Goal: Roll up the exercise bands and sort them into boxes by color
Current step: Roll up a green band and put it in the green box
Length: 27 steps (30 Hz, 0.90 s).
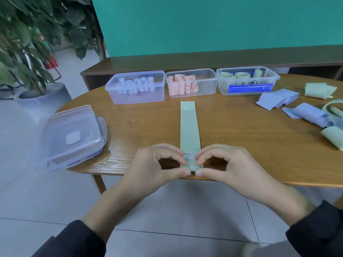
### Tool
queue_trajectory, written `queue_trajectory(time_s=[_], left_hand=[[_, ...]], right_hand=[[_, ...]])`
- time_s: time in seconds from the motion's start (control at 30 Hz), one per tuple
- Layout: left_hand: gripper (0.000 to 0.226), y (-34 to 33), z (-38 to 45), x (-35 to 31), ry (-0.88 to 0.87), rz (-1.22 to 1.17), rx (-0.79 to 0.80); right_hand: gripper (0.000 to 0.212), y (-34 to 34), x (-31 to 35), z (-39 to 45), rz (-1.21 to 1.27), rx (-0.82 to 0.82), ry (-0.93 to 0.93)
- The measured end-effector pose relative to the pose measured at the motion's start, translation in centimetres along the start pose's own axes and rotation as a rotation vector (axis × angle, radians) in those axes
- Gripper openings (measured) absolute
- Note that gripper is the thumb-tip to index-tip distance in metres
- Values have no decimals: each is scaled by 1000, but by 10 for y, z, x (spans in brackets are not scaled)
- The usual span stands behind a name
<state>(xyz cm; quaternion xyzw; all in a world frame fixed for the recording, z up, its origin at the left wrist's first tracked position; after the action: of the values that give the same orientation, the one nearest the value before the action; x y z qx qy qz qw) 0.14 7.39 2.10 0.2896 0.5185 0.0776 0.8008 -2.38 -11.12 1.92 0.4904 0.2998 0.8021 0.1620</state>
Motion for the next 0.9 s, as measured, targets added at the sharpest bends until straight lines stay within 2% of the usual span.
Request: queue_trajectory(time_s=[0.33, 0.5, 0.67, 0.9], left_hand=[[14, 1, 3, 2, 3, 69, 63], [12, 0, 4, 1, -24, 108, 107], [7, -1, 4, 1, -5, 126, 128], [16, 1, 8, 5, 66, 218, 87]], right_hand=[[8, -3, 5, 0, -80, 14, 72], [17, -6, 7, -2, -132, 54, 78], [7, -6, 3, -2, -138, 61, 9], [14, -5, -5, 7, -109, 90, -170]])
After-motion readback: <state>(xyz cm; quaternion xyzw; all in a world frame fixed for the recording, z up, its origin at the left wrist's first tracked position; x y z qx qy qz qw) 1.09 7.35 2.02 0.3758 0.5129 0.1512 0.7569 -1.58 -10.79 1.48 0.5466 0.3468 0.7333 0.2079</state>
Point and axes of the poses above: each hand's wrist, its own z-axis towards the middle knuckle, its own y-axis out of the back of the hand, x = y × z, the point moved 7 cm from there along z, towards the middle knuckle
